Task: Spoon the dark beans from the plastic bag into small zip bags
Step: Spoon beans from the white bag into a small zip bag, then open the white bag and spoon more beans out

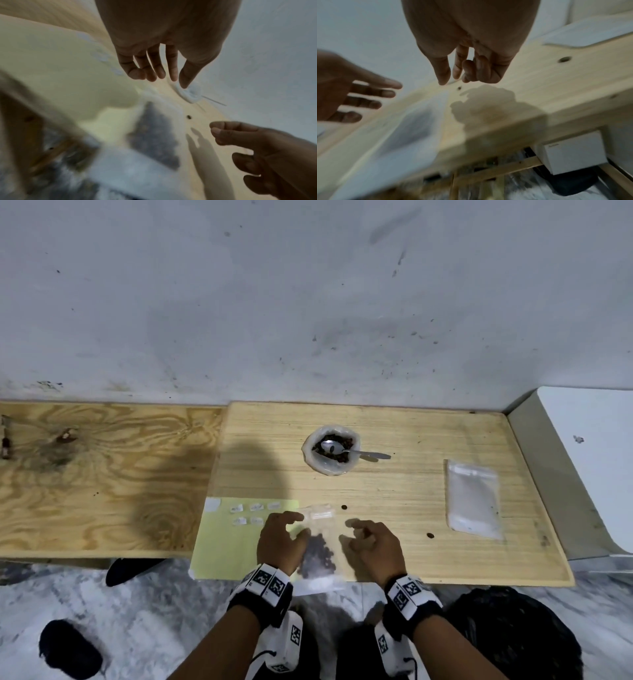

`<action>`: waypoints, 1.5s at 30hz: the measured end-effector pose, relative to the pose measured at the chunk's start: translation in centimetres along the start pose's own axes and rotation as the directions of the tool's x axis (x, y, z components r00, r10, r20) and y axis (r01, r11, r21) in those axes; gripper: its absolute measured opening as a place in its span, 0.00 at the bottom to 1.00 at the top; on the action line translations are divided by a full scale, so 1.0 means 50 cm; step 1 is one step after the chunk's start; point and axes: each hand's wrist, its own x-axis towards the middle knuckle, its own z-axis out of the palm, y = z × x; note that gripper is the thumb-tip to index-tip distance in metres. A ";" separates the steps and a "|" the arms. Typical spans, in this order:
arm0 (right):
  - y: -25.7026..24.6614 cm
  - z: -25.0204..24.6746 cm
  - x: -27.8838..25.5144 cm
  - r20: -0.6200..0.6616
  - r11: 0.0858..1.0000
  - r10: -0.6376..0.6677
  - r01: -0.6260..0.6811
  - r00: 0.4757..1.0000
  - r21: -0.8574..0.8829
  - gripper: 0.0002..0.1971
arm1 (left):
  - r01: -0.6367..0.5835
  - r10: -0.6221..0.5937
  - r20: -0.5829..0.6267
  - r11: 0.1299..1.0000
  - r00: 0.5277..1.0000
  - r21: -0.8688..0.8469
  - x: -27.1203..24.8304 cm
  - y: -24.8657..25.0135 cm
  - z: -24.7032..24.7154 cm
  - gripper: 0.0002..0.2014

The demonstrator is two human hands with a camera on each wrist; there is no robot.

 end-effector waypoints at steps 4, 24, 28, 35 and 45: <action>0.018 -0.136 0.034 -0.157 0.990 0.077 -0.057 0.985 0.130 0.07 | -0.030 0.042 0.126 0.994 0.991 -0.101 0.027 0.114 0.069 0.05; 0.226 -0.514 0.242 -0.228 0.890 0.448 -0.454 0.865 0.027 0.19 | 0.154 -0.160 0.377 0.987 0.912 0.046 0.100 0.481 0.544 0.19; 0.223 -0.520 0.235 -0.309 0.897 0.434 -0.437 0.846 0.063 0.10 | 0.185 -0.178 0.355 0.983 0.918 0.016 0.104 0.476 0.546 0.14; 0.216 -0.518 0.206 -0.442 0.938 0.297 -0.173 0.846 0.299 0.05 | 0.088 -0.065 0.384 0.995 0.921 -0.043 0.102 0.469 0.522 0.11; 0.071 -0.462 0.139 -0.060 0.838 0.174 -0.116 0.983 0.534 0.14 | -0.162 0.261 0.270 0.926 0.927 -0.340 0.113 0.453 0.342 0.15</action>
